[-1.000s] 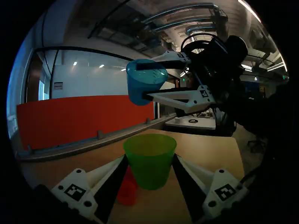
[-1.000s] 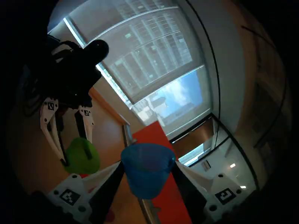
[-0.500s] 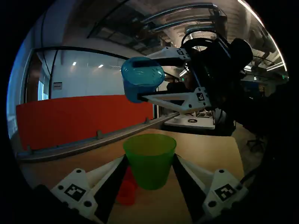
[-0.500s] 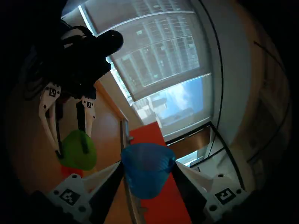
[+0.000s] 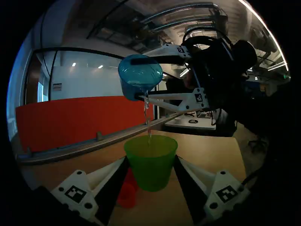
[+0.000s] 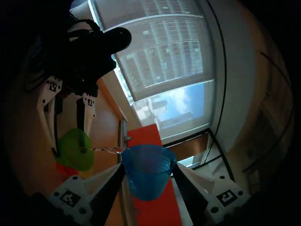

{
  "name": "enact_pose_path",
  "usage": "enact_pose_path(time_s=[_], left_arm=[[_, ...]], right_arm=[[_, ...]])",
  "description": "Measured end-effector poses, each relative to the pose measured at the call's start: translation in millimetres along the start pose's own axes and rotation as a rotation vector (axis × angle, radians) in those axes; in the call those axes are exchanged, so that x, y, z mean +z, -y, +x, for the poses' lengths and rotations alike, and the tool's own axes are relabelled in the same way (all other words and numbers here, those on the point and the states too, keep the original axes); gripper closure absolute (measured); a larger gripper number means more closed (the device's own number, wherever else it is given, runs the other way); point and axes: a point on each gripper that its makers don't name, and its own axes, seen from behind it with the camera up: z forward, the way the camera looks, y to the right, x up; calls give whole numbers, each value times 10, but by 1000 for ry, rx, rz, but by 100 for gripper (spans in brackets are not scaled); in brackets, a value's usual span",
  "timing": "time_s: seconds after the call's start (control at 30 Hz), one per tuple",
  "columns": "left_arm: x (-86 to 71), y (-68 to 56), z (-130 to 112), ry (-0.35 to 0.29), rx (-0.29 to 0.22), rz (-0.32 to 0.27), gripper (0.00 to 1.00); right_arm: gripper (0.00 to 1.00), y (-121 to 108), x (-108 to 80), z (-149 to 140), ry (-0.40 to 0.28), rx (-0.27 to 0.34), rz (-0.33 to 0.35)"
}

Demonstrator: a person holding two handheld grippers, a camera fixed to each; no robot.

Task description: Pour water

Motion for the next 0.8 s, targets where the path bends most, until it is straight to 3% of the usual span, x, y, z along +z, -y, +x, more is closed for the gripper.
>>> enact_pose_path(time_s=[0.8], left_arm=[[-5, -9, -2, 5, 5, -2, 18]], right_arm=[[11, -68, 40, 15, 5, -98, -5]])
